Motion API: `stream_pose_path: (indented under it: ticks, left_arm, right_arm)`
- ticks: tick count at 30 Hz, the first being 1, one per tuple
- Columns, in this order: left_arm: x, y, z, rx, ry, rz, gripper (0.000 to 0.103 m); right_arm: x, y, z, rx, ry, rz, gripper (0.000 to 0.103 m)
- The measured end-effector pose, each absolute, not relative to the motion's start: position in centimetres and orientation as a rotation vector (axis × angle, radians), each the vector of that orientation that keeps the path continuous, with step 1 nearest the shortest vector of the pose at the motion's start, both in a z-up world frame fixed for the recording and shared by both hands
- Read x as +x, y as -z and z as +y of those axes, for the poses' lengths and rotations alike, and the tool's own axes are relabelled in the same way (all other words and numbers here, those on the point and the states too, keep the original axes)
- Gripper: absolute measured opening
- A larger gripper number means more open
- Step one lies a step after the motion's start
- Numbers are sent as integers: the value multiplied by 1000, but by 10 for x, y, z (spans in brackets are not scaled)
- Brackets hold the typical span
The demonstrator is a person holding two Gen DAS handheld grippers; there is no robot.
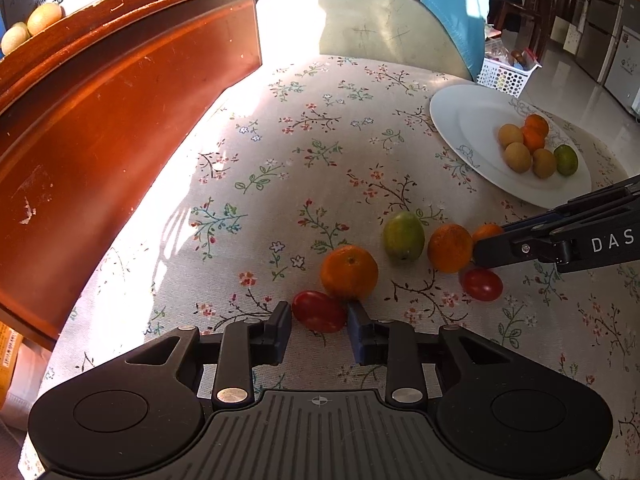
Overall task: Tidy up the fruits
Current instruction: 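Carry the tomato and tangerine onto the white plate and open both tools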
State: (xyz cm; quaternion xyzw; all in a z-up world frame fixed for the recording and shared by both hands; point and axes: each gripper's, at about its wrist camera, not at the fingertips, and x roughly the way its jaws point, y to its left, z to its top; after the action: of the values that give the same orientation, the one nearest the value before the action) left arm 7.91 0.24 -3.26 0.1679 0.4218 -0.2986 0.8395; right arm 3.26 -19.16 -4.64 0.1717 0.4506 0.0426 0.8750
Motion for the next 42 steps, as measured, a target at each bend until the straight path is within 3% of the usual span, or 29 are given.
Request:
stream_pose_path:
  ticks: [11, 23, 42]
  left_arm:
    - [74, 16, 0, 340, 598, 852, 25]
    - [74, -21, -41, 228, 673, 770, 25]
    - [82, -2, -133, 167, 732, 818, 25]
  right_arm:
    - [30, 35, -198, 378, -73, 908, 29]
    - [24, -9, -247, 482, 21, 737, 29]
    - [2, -2, -322, 679, 323, 724, 29]
